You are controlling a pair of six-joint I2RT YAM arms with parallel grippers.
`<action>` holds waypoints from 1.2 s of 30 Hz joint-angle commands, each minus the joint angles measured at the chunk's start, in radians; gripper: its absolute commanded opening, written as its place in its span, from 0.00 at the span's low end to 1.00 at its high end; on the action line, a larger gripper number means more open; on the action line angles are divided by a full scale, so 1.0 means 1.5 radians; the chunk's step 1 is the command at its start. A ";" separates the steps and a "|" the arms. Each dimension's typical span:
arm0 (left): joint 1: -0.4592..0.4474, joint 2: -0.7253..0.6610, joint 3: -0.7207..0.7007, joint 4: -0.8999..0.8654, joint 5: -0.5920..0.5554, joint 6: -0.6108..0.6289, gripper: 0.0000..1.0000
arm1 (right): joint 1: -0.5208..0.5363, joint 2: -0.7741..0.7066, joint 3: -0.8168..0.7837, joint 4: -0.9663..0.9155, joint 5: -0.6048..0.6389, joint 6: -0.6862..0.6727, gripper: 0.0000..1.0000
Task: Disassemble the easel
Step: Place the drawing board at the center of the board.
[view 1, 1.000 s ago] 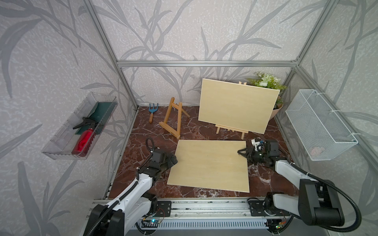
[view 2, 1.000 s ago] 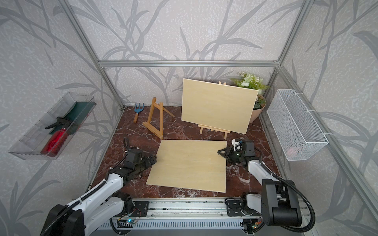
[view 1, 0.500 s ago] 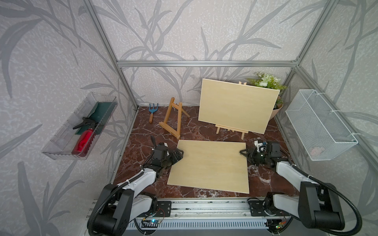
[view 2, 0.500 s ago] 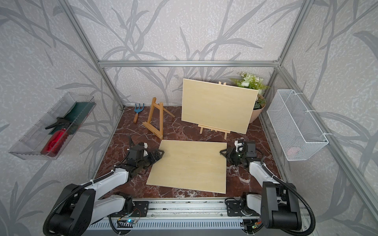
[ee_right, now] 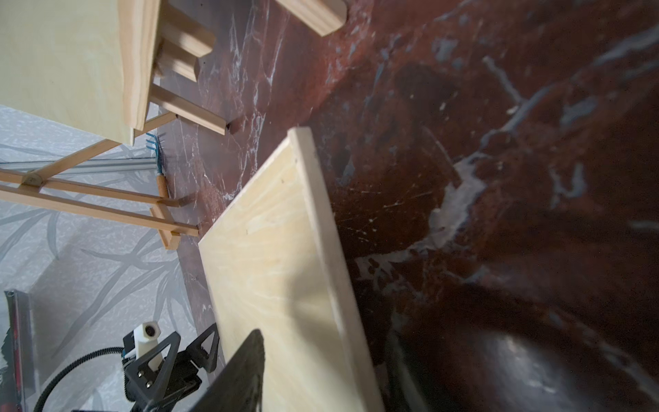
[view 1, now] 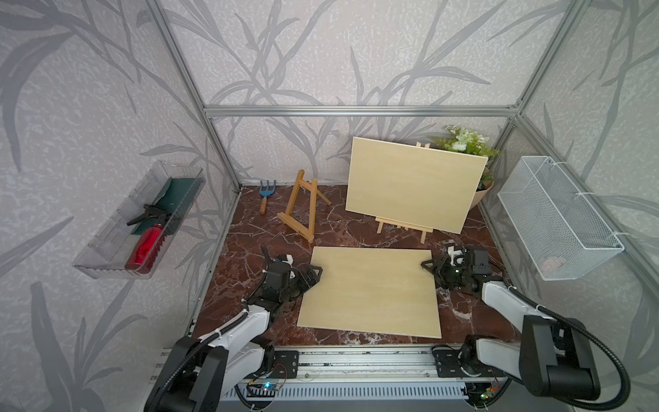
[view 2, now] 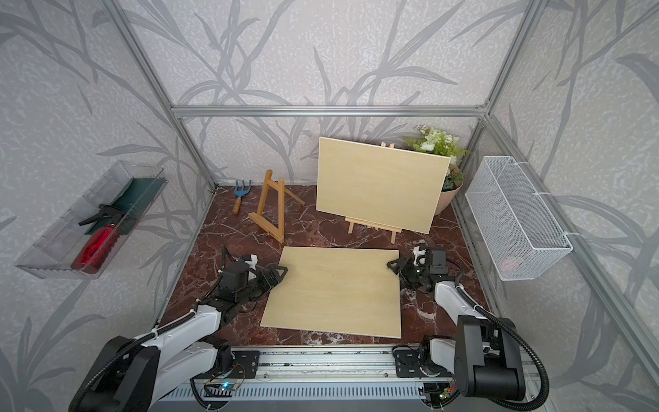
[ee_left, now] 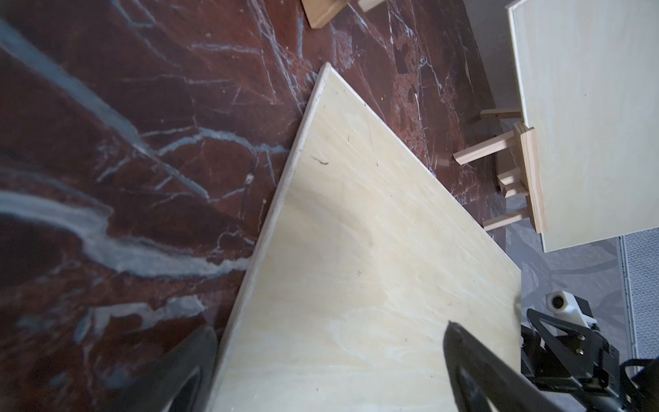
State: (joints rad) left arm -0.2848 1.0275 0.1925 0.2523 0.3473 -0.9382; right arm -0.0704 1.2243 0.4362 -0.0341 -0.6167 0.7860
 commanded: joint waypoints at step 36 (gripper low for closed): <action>-0.059 -0.153 -0.047 -0.140 0.002 -0.076 0.99 | 0.037 0.055 0.065 -0.032 0.124 -0.013 0.96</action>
State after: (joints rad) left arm -0.3660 0.8375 0.1383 0.1307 0.3431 -1.0340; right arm -0.0238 1.3396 0.5133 -0.0376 -0.4423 0.7742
